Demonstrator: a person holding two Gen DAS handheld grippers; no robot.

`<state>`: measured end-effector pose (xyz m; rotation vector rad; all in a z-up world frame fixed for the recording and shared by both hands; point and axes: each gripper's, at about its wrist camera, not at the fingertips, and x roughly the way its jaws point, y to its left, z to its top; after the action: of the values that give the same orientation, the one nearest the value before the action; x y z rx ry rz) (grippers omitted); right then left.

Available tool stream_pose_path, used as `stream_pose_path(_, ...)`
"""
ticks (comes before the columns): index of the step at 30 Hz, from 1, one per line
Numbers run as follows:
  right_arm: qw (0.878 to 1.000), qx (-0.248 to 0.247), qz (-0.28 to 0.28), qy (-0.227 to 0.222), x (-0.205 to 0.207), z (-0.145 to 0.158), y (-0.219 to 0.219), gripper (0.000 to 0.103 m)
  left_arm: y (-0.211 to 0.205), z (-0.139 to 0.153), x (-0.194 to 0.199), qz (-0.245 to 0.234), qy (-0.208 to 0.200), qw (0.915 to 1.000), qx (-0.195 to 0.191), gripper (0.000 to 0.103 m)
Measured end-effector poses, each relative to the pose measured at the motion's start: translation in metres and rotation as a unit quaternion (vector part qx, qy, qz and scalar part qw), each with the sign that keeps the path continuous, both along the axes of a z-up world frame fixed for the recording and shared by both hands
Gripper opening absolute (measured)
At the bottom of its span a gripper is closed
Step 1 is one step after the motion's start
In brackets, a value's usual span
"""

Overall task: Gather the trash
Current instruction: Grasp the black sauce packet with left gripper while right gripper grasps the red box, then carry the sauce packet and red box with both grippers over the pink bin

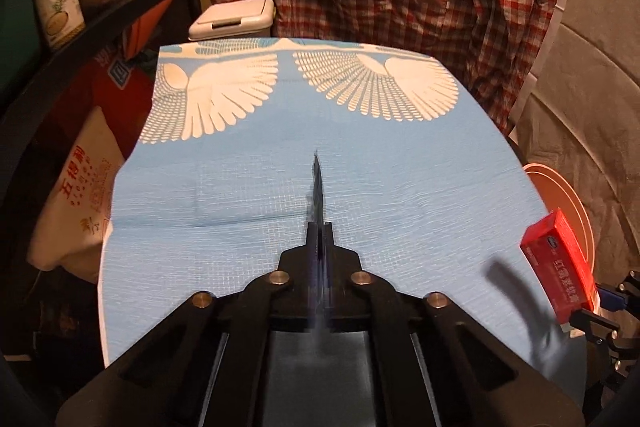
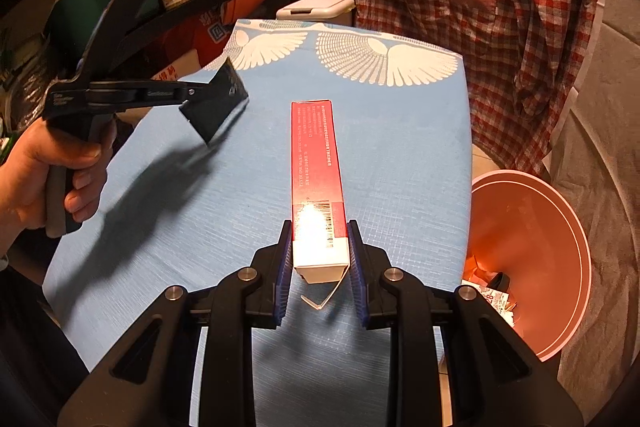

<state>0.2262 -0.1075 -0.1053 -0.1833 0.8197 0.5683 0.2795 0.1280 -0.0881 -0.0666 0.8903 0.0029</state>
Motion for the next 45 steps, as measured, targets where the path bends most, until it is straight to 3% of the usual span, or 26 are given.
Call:
stream_pose_path(13,0.999,0.018,-0.019,-0.022,-0.011,0.020,-0.011,0.026,-0.005,0.030,-0.030,0.007,-0.033,0.9993,-0.013,0.002)
stream_pose_path(28,0.996,0.041,-0.063,-0.057,-0.019,0.047,-0.037,0.026,-0.044,0.077,-0.063,0.003,-0.095,0.9952,-0.024,0.002)
stream_pose_path(45,0.985,0.037,-0.118,-0.119,-0.024,0.075,-0.067,0.026,-0.088,0.093,-0.079,-0.014,-0.130,0.9910,-0.031,0.002)
